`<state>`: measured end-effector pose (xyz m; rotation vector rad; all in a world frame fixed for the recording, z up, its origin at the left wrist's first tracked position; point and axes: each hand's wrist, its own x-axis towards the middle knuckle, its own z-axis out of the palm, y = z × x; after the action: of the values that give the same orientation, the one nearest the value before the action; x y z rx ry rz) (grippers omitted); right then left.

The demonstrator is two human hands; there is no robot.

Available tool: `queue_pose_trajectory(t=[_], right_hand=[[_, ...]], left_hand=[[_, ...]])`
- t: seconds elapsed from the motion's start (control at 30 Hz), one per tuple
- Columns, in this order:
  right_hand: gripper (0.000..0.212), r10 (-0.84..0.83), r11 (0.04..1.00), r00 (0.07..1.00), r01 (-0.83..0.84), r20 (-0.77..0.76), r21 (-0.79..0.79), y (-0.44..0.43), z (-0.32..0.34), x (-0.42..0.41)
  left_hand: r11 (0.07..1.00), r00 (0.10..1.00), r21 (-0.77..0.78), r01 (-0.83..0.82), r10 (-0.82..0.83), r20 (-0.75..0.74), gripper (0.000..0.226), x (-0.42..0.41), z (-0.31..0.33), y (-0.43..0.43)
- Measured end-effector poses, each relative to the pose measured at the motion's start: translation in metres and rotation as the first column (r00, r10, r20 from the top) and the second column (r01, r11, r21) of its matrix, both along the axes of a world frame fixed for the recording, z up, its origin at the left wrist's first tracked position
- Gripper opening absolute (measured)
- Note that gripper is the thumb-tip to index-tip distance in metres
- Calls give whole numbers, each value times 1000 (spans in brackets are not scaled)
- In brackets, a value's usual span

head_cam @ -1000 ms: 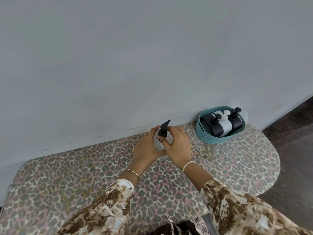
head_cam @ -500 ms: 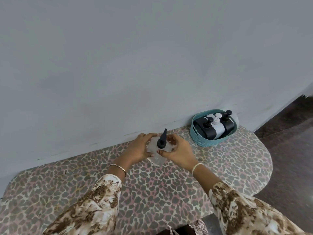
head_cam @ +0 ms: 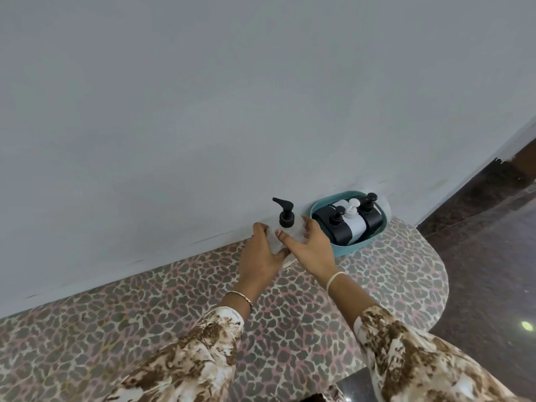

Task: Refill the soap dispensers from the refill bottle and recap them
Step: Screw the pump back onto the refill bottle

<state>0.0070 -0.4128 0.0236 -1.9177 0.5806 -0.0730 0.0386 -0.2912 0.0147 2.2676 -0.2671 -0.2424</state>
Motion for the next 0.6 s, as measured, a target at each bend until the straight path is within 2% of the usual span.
queue_pose_trajectory(t=[0.17,0.43,0.6], right_hand=[[102,103,994,994,-104,-20,-15,-28,-1,14],[90,189,981,980,-191,-62,-36,-57,-7,32],[62,251,967,966,-252,-62,-22,-59,-2,42]], left_hand=[[999,998,-20,40,-41,-46,56,0,-7,-26],[993,996,-106,-44,35,-85,48,6,-20,-40],[958,973,-233,-164,118,-200,63,11,-23,-45]])
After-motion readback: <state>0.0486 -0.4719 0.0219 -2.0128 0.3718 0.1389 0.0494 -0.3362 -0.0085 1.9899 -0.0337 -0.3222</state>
